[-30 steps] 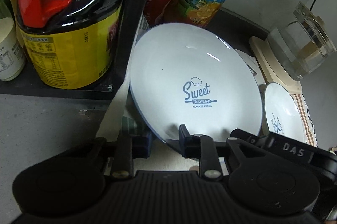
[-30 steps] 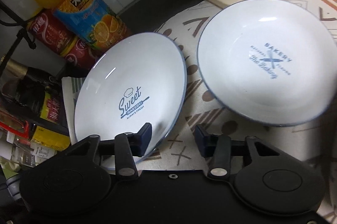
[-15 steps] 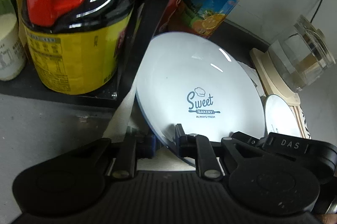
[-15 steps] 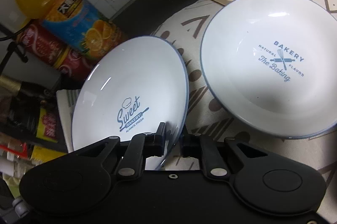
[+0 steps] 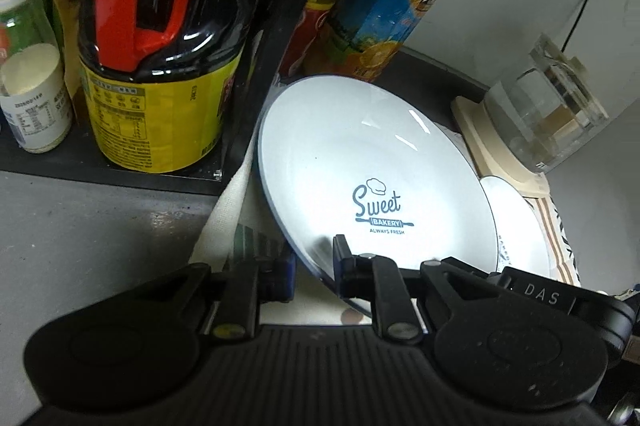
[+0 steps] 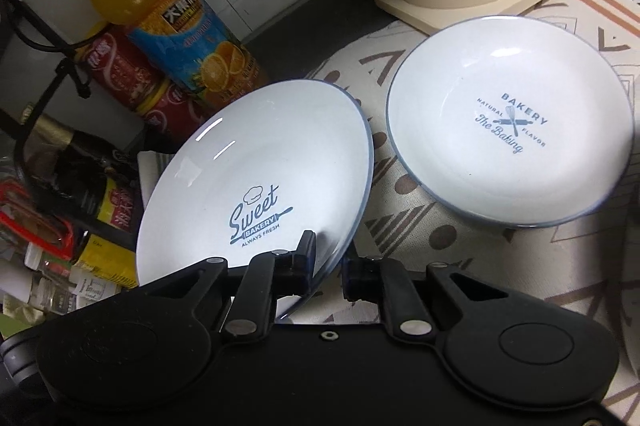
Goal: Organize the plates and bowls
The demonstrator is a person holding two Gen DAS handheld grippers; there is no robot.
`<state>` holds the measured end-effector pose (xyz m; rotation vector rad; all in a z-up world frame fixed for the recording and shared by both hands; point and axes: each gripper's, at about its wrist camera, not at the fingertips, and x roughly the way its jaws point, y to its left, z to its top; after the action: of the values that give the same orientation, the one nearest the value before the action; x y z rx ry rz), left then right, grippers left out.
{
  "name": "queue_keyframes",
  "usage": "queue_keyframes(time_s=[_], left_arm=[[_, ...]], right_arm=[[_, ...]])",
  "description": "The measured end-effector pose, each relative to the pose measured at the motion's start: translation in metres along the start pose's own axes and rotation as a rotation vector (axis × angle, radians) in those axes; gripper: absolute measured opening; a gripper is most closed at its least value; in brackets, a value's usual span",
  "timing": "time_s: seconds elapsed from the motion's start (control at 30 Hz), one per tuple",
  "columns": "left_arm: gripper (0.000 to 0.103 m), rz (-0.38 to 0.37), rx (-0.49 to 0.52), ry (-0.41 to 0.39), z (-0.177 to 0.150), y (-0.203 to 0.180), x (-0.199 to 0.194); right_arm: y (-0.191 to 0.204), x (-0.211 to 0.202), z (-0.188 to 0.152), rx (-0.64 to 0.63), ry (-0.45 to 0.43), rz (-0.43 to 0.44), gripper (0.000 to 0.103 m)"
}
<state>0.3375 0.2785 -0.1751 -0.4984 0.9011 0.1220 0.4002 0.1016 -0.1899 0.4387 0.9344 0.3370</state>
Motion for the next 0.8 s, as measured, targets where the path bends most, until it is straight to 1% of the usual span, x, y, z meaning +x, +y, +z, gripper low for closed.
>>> queue_keyframes(time_s=[0.3,0.6,0.8], left_arm=[[0.016,0.002,0.009,-0.029,-0.020,-0.008,-0.037],[0.016,0.016,0.013,-0.049,-0.048,-0.014,-0.063],[0.016,0.025,0.010,-0.047,-0.070,-0.017,-0.078]], right_arm=[[0.005,-0.036,-0.006,-0.047,-0.028,0.022,0.013],[0.002,-0.063,-0.027,-0.078,-0.024,0.044,0.013],[-0.006,-0.080,-0.042,-0.097,-0.017,0.052,0.014]])
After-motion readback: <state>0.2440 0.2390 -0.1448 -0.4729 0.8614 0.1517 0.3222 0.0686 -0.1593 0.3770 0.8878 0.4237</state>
